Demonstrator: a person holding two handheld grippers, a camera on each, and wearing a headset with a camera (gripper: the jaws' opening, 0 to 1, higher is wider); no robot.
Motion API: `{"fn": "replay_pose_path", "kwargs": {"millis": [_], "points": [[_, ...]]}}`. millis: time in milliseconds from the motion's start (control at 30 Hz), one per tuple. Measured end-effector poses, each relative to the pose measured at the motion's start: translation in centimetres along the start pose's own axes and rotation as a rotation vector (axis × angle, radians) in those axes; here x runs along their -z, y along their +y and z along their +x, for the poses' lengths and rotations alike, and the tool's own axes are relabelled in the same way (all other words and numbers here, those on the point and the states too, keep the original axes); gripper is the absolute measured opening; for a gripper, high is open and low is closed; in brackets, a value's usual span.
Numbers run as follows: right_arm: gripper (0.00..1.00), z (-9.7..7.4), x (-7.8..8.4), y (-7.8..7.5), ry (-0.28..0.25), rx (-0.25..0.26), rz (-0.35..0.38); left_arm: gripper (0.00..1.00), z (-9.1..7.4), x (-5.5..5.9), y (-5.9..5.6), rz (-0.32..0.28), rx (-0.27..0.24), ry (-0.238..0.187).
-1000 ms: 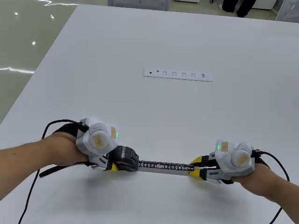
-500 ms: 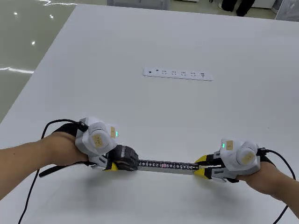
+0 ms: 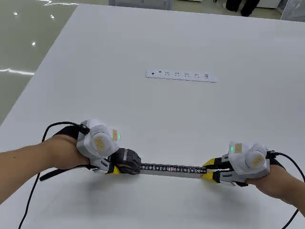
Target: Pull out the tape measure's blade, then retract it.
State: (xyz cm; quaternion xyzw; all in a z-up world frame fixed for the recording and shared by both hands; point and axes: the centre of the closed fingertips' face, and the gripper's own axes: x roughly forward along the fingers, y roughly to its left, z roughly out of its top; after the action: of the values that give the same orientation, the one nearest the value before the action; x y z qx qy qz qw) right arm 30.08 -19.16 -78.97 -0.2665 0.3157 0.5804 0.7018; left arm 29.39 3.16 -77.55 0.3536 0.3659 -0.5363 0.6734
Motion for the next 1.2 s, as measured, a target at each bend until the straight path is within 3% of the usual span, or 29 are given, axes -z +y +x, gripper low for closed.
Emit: {"fn": "replay_pose_path", "kwargs": {"millis": [1200], "points": [[0.10,-1.8,1.7,-0.7,0.032,0.007,-0.007,0.31,0.0,0.1,0.1,-0.004,0.001,-0.001]]}}
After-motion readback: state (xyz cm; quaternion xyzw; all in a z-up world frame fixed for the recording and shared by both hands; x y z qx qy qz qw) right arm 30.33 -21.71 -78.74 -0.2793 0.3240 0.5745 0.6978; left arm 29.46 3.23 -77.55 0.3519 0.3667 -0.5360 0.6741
